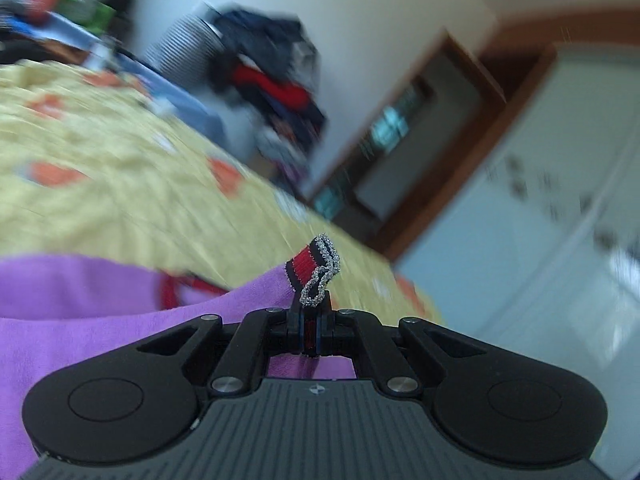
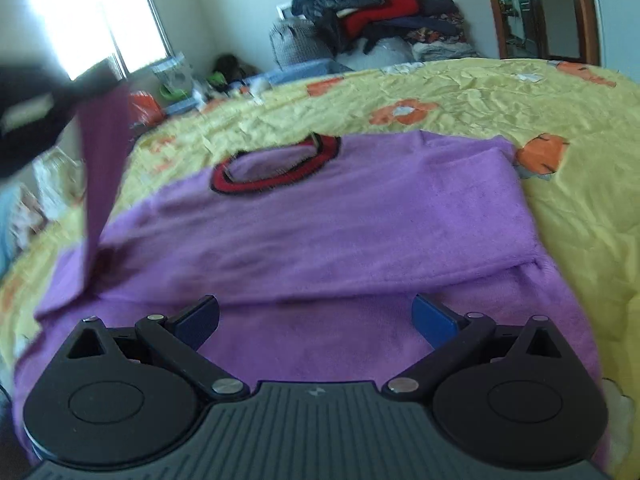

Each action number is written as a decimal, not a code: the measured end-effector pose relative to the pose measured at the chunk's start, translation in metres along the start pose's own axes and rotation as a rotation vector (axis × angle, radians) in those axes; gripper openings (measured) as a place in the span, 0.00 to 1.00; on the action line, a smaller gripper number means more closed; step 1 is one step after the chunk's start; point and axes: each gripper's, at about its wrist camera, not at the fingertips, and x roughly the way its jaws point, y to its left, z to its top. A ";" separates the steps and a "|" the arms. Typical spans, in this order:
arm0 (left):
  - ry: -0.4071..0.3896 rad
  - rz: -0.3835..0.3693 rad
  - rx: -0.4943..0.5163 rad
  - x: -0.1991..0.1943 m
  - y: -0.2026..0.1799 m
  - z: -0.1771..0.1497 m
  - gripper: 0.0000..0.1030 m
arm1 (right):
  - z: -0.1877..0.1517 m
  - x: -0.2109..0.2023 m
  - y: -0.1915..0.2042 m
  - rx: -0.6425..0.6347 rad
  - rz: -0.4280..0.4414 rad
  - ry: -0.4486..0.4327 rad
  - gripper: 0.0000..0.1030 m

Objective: Fold small clothes
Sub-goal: 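Fold the held sleeve across the sweater body and open the left gripper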

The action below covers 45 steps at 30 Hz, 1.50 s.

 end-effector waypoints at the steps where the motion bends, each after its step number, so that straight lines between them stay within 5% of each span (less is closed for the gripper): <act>1: 0.033 -0.008 0.017 0.014 -0.005 -0.009 0.04 | -0.002 -0.002 0.001 -0.005 -0.012 0.006 1.00; 9: 0.210 -0.035 0.102 0.098 -0.034 -0.057 0.04 | -0.012 -0.016 -0.007 0.001 -0.024 -0.003 1.00; 16: 0.276 -0.086 0.070 0.118 -0.039 -0.059 0.04 | -0.013 -0.017 -0.017 0.050 -0.032 -0.041 1.00; 24: 0.439 -0.154 0.084 0.146 -0.040 -0.075 0.05 | -0.017 -0.030 -0.022 0.068 -0.058 -0.033 1.00; 25: 0.473 -0.191 0.077 0.151 -0.038 -0.079 0.06 | -0.017 -0.033 -0.025 0.084 -0.054 -0.031 1.00; 26: 0.502 -0.200 0.068 0.155 -0.037 -0.083 0.19 | -0.018 -0.036 -0.029 0.097 -0.059 -0.029 1.00; 27: 0.506 -0.171 0.071 0.158 -0.037 -0.086 0.47 | -0.018 -0.040 -0.032 0.106 -0.067 -0.028 1.00; 29: 0.439 -0.106 0.042 0.147 -0.031 -0.082 0.84 | -0.017 -0.047 -0.039 0.139 -0.064 -0.031 1.00; 32: 0.313 -0.125 -0.031 0.101 -0.012 -0.064 0.92 | -0.010 -0.054 -0.053 0.171 0.018 -0.065 1.00; 37: 0.198 0.107 0.052 0.012 0.037 -0.035 0.99 | 0.022 -0.031 -0.070 0.143 0.062 -0.091 1.00; 41: 0.179 0.304 0.019 -0.028 0.099 -0.026 0.99 | 0.051 0.002 -0.061 0.044 0.101 -0.047 0.58; 45: 0.211 0.447 0.019 -0.029 0.144 -0.035 0.92 | 0.054 0.037 -0.027 -0.206 0.010 0.048 0.38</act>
